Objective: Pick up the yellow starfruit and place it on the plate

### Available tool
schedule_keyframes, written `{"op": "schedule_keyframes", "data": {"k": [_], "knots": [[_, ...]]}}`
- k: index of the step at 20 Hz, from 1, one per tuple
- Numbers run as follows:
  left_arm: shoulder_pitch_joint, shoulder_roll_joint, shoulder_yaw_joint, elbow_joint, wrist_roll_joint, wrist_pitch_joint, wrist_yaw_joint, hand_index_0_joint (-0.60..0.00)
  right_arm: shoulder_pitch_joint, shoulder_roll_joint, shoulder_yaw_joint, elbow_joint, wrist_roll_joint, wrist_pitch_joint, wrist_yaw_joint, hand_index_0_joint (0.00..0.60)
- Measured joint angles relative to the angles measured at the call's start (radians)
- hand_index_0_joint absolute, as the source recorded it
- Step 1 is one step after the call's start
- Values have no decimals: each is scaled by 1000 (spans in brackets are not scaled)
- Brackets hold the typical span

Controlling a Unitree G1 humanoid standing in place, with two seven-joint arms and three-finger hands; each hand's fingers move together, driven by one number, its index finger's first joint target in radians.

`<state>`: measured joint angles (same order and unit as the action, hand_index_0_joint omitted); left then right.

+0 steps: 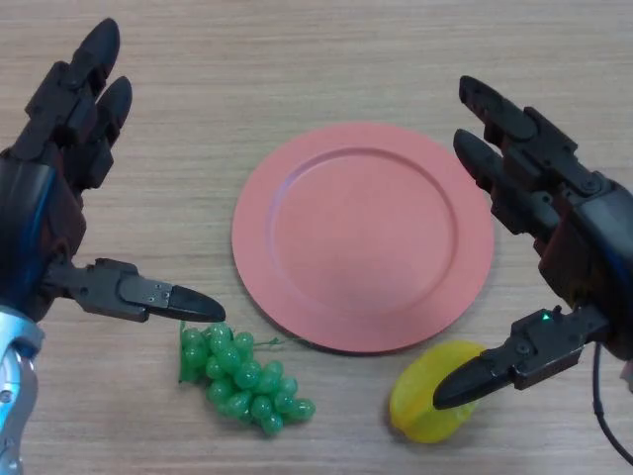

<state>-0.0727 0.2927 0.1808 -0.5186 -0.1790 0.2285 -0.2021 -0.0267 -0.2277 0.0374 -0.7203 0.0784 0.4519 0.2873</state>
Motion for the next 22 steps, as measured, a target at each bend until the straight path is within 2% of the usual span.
{"op": "schedule_keyframes", "data": {"k": [3, 6, 10, 13, 15, 16, 20, 21, 22], "knots": [[2, 1, 1, 0, 0, 0, -2, 0, 1, -3, -24, 0, -2, 9, 26, 0], [19, 1, 18, 0, -6, 0, -50, 0, 6, -3, -24, 0, -3, 9, 30, 0], [77, -5, 61, 20, -41, -51, -81, 0, 26, -2, -22, 8, -19, 5, 43, 0], [77, 2, 87, 125, -24, -118, -104, 0, 84, -2, -17, 73, -50, -131, 93, 0], [67, 9, 88, 220, 42, -226, -105, 0, 116, -1, -7, 129, -65, -214, 104, 0], [55, 18, 88, 248, 42, -250, -104, 0, 124, -1, 9, 169, -110, -281, 105, 0], [17, 28, 92, 300, 54, -339, -67, 0, 165, -1, 63, 313, -205, -472, 141, 0], [18, 28, 92, 313, 55, -339, -66, 0, 177, -2, 63, 334, -206, -480, 144, 150], [18, 28, 92, 320, 55, -339, -66, 0, 179, -2, 63, 339, -206, -480, 147, 250]]}}
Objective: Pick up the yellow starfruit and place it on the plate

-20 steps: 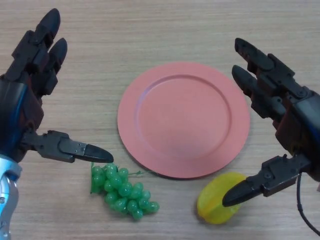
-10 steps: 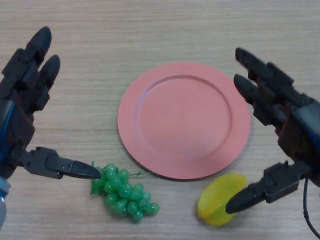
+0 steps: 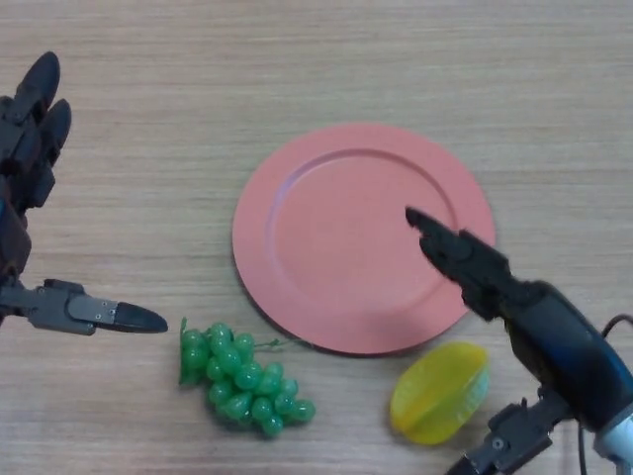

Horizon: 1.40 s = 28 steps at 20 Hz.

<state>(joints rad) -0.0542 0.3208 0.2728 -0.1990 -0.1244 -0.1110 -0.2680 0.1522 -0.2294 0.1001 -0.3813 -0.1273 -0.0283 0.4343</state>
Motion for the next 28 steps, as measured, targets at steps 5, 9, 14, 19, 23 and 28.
{"op": "schedule_keyframes", "data": {"k": [5, 9, 14, 19, 23, 28], "knots": [[-21, 0, -23, 12, 0, 0, 35, 0, -11, -12, -7, 282, -176, -284, -25, 600], [-21, -2, -24, 12, 2, -1, 42, 0, -51, -17, -46, 370, -195, -349, -70, 200], [-20, -2, -27, 12, 3, -1, 42, 0, -65, -18, -46, 425, -237, -384, -100, 600], [-11, -3, -27, 11, 3, 0, 42, 0, -63, -19, -46, 387, -226, -373, -95, 600], [-6, -4, -27, 5, -1, 0, 42, 0, -101, -20, -48, 432, -308, -478, -169, 600], [7, -5, -26, -36, 0, 0, 41, 0, -79, -18, -46, 220, -222, -340, -130, 600]]}}
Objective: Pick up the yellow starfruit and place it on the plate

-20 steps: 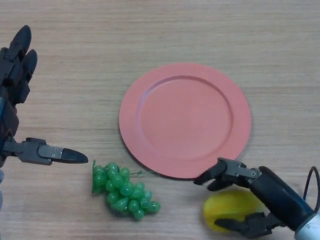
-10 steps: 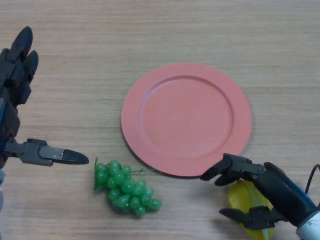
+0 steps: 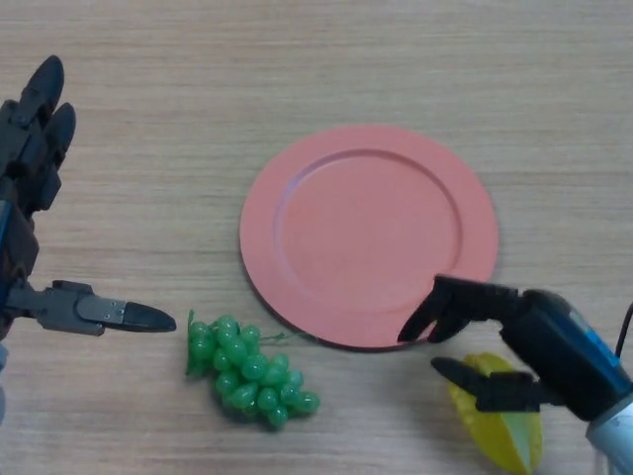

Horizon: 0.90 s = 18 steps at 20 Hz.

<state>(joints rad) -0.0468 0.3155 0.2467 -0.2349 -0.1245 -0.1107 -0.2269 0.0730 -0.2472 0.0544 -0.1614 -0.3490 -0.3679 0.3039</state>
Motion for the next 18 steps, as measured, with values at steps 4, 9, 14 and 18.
{"op": "schedule_keyframes", "data": {"k": [4, 9, 14, 18], "knots": [[2, -1, 1, -35, 0, 8, -1, 0, 22, 1, 0, -95, 33, 147, 78, 450], [2, -3, -1, -81, -2, 68, -11, 0, -9, 2, -2, -234, 30, 308, 80, 0], [22, -25, -32, -84, -2, 68, -29, 0, -58, 5, -2, -279, -18, 367, 41, 0], [25, -27, -31, -107, -5, 101, -35, 0, -57, 8, -2, -286, -48, 405, 40, 0]]}}
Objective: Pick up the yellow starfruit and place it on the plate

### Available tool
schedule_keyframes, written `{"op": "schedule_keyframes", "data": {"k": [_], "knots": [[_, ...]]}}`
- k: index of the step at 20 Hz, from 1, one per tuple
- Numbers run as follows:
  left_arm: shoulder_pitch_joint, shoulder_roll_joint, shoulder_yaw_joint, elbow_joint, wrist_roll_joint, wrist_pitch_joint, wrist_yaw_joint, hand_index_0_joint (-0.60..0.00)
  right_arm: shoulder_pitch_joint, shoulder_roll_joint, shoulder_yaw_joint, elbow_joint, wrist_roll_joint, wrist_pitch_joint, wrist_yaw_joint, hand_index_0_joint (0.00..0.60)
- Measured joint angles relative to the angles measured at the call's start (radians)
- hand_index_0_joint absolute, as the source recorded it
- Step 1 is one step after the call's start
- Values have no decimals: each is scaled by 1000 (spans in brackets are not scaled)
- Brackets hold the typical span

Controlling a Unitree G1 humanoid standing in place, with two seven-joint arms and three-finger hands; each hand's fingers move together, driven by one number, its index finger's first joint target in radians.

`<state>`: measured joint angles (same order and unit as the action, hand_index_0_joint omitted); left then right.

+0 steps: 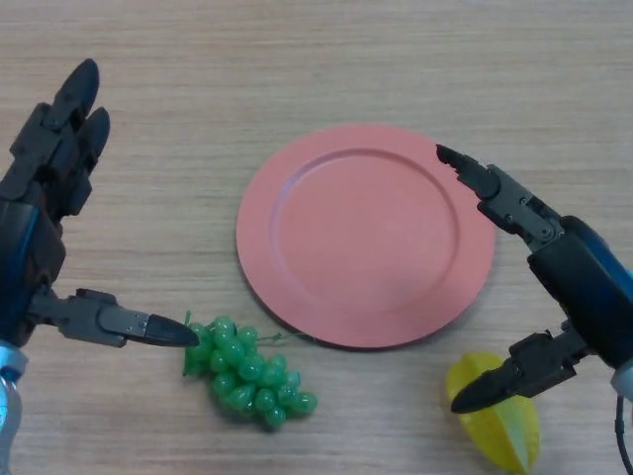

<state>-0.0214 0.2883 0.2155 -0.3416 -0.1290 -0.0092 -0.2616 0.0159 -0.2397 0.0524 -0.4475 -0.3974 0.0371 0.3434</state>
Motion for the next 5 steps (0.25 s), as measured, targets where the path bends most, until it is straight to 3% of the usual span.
{"op": "schedule_keyframes", "data": {"k": [5], "knots": [[11, -18, -5, -77, -21, 25, 13, 0, -44, 25, 7, -96, 97, 110, -84, 0]]}}
